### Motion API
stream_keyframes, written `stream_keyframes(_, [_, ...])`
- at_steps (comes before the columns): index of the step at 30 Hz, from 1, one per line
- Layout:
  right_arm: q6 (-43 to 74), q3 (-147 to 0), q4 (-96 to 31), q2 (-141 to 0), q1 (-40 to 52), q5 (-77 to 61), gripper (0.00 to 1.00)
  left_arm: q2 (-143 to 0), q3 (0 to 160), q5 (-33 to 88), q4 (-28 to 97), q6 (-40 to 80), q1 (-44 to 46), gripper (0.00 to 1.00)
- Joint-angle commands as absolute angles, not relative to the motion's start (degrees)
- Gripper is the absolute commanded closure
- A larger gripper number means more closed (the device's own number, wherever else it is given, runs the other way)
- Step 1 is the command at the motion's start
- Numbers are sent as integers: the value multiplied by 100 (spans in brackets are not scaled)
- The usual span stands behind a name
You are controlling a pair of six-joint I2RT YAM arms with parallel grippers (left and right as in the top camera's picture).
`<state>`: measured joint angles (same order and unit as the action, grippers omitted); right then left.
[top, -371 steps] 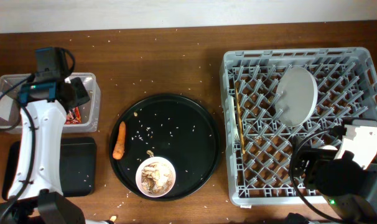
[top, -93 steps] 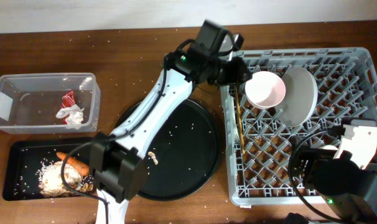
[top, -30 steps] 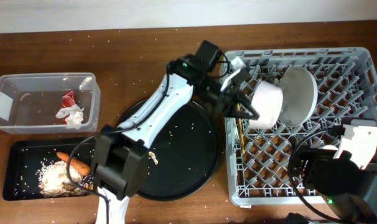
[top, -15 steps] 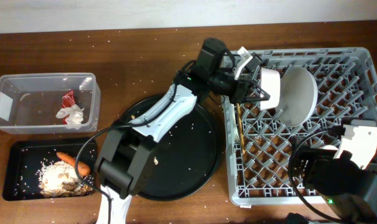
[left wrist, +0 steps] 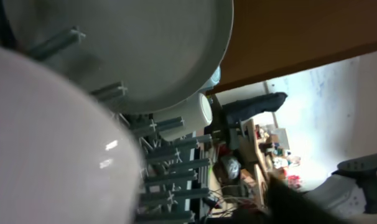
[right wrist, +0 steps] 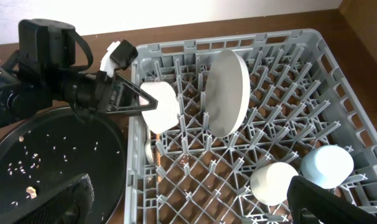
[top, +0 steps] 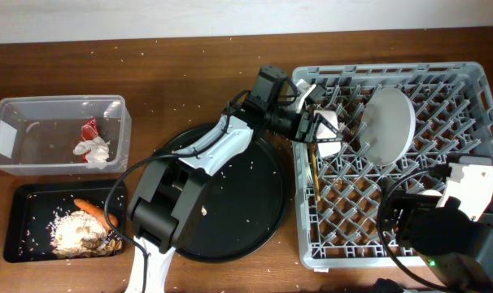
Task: Sort waste into correct bins and load items into the dishwasher rack
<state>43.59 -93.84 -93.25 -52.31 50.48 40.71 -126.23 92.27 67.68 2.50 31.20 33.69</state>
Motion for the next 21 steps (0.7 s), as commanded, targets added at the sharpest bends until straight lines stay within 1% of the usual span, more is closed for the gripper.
stream_keyframes(1, [4425, -9417, -9325, -5216, 5083, 4160, 1, -12626, 9192, 7336, 432, 3391, 3124, 1])
stream_keyframes(3, [4425, -9417, -9325, -5216, 5083, 4163, 1, -12387, 9192, 6823, 1111, 3225, 2908, 0])
stream_keyframes(4, [4425, -9417, -9325, -5216, 5083, 4160, 1, -11900, 9192, 6173, 1717, 2842, 2724, 1])
stream_keyframes(6, [4425, -9417, -9325, -5216, 5083, 4163, 1, -11118, 9194, 5389, 2467, 2355, 2467, 1])
stream_keyframes(7, [4425, -9417, -9325, -5216, 5083, 4163, 1, -10521, 9194, 4709, 3179, 2003, 2320, 1])
stream_keyframes(8, [4425, -9417, -9325, -5216, 5083, 4160, 1, -10060, 9196, 3911, 3874, 1669, 2213, 1])
stream_keyframes(9, [4425, -9417, -9325, -5216, 5083, 4160, 1, -9271, 9196, 2187, 5120, 1197, 2078, 1])
stream_keyframes(11, [4425, -9417, -9325, -5216, 5083, 4160, 1, -8366, 9196, -75, 6458, 1166, 1855, 1])
stream_keyframes(12, [4425, -9417, -9325, -5216, 5083, 4160, 1, -7966, 9196, -871, 6956, 1168, 1758, 1])
stream_keyframes(13, [4425, -9417, -9325, -5216, 5083, 4160, 1, -7251, 9196, -1588, 7679, 1168, 1693, 1])
stream_keyframes(14, [4425, -9417, -9325, -5216, 5083, 4160, 1, -7035, 9196, -1588, 7577, 1210, 1693, 1])
stream_keyframes(17, [4425, -9413, -9323, -5227, 5052, 4156, 1, -7004, 9196, -1588, 7583, 1210, 1693, 1])
stream_keyframes(18, [4425, -9411, -9325, -5225, 4547, 3968, 1, -7004, 9196, -1588, 7585, 1210, 1693, 1])
stream_keyframes(21, [4412, -9411, -9408, -5142, 3457, 3785, 1, -7004, 9196, -1588, 7583, 1210, 1693, 1])
